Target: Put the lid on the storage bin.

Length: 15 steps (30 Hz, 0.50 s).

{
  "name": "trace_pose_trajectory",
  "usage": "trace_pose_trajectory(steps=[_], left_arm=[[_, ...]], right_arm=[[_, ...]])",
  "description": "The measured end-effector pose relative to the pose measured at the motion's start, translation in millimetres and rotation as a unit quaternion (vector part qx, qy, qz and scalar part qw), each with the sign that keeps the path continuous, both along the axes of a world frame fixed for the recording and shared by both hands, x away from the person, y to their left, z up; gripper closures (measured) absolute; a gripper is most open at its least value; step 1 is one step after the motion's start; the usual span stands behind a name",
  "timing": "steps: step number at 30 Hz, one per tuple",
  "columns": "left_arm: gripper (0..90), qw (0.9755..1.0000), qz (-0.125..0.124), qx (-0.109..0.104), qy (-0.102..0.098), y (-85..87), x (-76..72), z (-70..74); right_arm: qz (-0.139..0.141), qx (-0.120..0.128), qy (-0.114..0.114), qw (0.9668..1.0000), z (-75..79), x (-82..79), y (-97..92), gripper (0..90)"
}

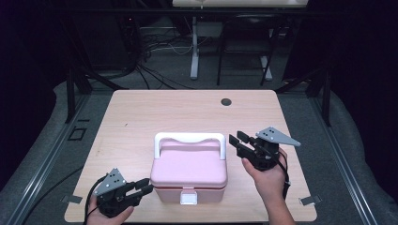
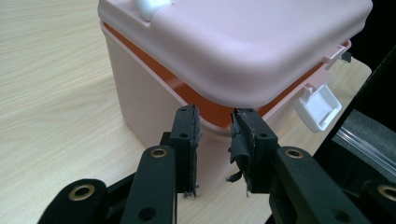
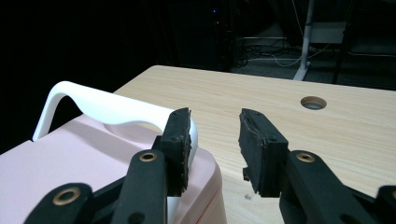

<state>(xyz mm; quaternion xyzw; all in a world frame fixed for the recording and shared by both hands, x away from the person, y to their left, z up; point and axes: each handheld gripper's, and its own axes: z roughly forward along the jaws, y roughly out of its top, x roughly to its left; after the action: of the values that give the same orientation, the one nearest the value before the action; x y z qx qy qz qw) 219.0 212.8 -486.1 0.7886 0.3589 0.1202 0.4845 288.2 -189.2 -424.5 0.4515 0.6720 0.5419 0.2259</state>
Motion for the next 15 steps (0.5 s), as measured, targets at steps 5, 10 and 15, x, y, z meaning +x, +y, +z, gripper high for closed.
trace_pose_trajectory(steps=[5, 10, 15], left_arm=[[70.0, 1.0, 0.0, -0.003, -0.001, 0.5, -0.2, -1.4], [69.8, 1.0, 0.002, -0.001, 0.003, 2.1, -0.5, -3.5], [70.0, 1.0, 0.001, -0.001, 0.005, 2.8, -1.2, -4.9]], right_arm=[[0.0, -0.001, 0.002, 1.0, -0.7, 0.2, 0.3, 63.0], [0.0, -0.001, 0.003, 1.0, -1.2, 0.6, 0.4, 63.0], [0.001, 0.0, 0.003, 1.0, -1.2, 0.5, 0.3, 63.0]])
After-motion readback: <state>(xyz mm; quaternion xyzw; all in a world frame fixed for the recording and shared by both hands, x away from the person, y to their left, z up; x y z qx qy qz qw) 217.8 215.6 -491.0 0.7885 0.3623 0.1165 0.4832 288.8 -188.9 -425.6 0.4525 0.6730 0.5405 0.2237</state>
